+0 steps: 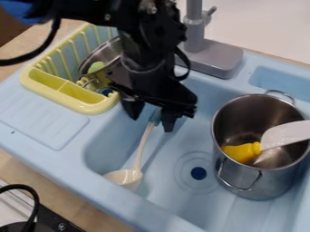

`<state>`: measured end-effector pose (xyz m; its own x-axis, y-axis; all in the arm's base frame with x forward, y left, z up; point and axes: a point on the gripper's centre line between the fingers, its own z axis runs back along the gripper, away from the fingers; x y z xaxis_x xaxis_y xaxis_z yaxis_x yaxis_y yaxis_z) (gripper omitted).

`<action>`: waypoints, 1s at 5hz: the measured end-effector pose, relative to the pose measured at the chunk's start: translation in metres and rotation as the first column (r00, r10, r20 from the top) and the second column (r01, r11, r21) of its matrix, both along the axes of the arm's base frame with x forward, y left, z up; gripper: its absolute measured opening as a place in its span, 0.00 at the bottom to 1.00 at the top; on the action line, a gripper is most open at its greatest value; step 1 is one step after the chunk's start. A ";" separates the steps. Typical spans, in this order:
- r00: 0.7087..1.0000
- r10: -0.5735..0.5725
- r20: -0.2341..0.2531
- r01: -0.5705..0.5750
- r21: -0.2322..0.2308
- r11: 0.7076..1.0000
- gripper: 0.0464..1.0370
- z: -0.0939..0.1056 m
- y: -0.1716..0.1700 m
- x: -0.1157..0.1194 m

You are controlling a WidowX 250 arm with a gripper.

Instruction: Put the white laddle at left side of the sink

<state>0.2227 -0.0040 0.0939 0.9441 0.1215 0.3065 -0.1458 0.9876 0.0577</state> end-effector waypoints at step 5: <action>0.868 -0.465 -0.176 0.479 0.041 0.877 0.96 0.035 -0.025 -0.006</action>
